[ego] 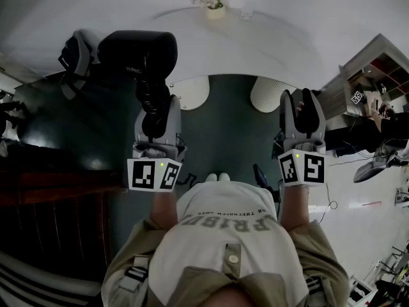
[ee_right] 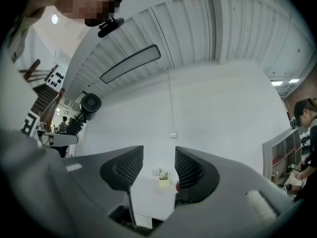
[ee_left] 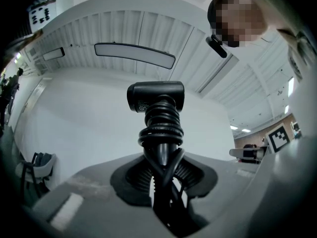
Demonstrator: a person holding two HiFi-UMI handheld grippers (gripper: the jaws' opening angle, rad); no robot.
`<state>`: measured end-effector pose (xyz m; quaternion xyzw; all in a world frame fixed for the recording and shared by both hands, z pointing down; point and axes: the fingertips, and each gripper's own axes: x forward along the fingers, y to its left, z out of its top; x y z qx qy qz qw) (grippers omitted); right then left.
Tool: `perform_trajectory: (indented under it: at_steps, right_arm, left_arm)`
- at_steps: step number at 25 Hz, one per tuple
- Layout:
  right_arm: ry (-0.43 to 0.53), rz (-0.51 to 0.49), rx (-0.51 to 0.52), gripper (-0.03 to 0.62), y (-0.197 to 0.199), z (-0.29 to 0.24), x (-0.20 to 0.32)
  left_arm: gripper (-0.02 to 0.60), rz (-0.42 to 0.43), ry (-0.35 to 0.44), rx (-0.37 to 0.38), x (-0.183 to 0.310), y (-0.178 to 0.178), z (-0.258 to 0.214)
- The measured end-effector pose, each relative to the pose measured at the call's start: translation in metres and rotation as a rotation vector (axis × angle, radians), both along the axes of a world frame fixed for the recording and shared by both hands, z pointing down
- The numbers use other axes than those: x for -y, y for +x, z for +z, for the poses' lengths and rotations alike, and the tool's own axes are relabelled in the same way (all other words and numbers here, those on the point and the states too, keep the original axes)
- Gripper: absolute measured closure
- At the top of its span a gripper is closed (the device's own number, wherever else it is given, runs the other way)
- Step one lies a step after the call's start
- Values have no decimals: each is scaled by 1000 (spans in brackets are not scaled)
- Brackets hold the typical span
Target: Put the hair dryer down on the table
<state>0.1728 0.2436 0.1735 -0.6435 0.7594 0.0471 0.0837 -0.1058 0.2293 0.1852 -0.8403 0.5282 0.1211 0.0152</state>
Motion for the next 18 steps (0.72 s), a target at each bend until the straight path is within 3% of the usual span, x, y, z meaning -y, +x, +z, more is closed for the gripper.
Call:
perform_trajectory:
  at_steps: [18]
  right_arm:
    - [-28, -55, -12, 385, -1, 7, 18]
  left_arm:
    - [451, -31, 2, 10, 9, 3, 3]
